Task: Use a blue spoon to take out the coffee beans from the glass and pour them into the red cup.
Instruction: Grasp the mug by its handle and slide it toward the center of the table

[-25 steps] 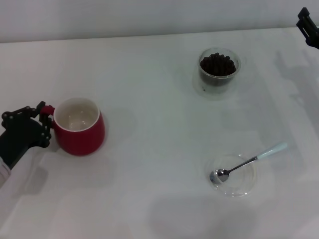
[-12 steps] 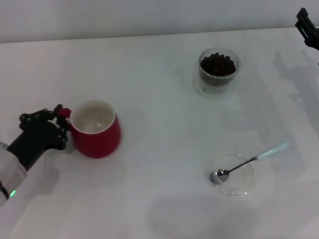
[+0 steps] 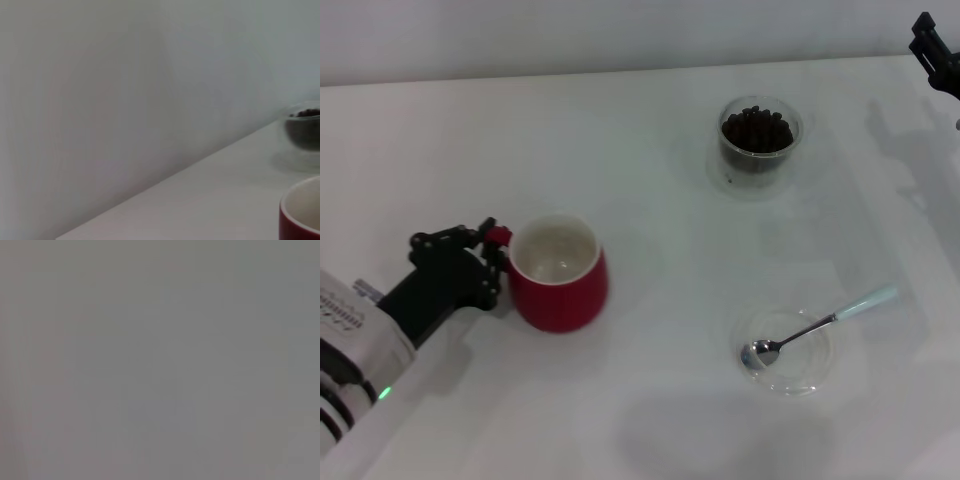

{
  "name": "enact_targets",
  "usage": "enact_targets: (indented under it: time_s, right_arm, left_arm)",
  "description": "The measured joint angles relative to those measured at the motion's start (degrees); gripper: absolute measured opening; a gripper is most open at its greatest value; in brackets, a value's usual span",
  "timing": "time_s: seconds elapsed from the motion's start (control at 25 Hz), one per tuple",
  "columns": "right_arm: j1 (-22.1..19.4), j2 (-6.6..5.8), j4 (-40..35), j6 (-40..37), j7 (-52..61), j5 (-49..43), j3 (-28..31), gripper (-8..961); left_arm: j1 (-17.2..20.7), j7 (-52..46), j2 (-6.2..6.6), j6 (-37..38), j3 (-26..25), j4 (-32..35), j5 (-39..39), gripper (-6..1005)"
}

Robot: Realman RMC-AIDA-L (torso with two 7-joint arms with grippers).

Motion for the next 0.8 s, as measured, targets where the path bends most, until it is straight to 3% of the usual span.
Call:
enact_targets:
  time_s: [0.8]
  right_arm:
    - [-0.27,-0.14,0.03,0.0,-0.12,-0.09,-0.09,839]
  left_arm:
    - [0.4,0.0,-0.11,-1.47,0.01,2.64,0.9,139]
